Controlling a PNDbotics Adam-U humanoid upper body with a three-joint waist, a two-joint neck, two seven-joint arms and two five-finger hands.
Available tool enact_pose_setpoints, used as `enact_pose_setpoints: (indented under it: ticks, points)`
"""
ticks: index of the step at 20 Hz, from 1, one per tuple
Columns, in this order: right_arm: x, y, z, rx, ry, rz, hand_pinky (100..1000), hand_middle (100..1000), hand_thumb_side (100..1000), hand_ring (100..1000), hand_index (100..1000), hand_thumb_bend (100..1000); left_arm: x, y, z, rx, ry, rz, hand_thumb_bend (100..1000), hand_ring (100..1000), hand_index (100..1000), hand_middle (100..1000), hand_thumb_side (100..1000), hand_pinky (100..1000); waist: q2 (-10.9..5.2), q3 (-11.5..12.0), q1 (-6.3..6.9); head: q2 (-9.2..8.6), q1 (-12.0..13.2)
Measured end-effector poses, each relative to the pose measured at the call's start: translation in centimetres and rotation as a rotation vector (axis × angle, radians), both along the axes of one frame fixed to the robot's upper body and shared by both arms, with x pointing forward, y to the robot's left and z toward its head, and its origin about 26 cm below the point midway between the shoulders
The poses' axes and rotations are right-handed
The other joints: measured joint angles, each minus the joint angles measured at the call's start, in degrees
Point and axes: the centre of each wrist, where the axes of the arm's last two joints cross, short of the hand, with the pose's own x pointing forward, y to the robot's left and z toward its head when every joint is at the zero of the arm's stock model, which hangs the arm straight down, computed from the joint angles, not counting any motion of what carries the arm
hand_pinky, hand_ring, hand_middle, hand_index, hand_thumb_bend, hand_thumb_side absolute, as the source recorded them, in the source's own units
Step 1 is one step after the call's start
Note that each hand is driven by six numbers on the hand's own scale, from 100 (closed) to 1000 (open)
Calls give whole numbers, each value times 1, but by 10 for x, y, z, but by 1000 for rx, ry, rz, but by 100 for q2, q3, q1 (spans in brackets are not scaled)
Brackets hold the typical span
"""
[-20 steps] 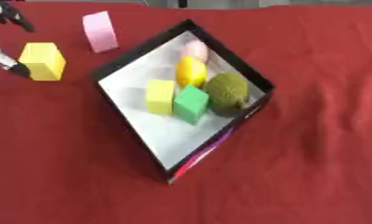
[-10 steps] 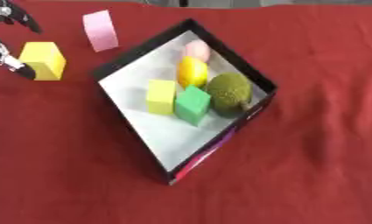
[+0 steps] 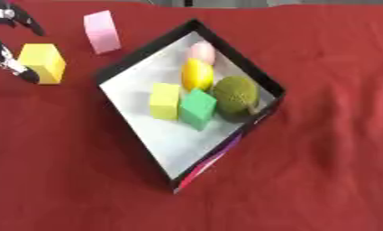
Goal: Pick up objects on the table and place them in the box.
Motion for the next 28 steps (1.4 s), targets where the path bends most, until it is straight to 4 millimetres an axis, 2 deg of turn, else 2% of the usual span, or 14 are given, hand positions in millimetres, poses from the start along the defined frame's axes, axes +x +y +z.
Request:
enact_pose_setpoints:
  ticks: [7, 15, 20, 28]
  points:
    - [0, 1, -1, 1, 4, -4, 937, 630, 516, 656, 872, 100, 0, 1, 3, 12, -5, 18, 837, 960, 874, 841, 480, 944, 20, -5, -3, -2, 27]
    - [1, 3, -4, -7, 12, -7, 937, 630, 512, 656, 872, 100, 3, 4, 3, 17, -2, 64, 818, 957, 872, 838, 440, 938, 71, -41, -15, -21, 69]
    - [1, 4, -4, -10, 14, -12, 937, 629, 508, 655, 872, 100, 6, 5, 1, 38, -1, 83, 841, 961, 874, 843, 409, 939, 121, -79, -13, -50, 103]
    - [2, 6, -7, -14, 19, -30, 938, 630, 506, 656, 872, 100, 10, 7, -7, 62, 9, 106, 812, 956, 868, 838, 395, 935, 200, -113, -10, -53, 133]
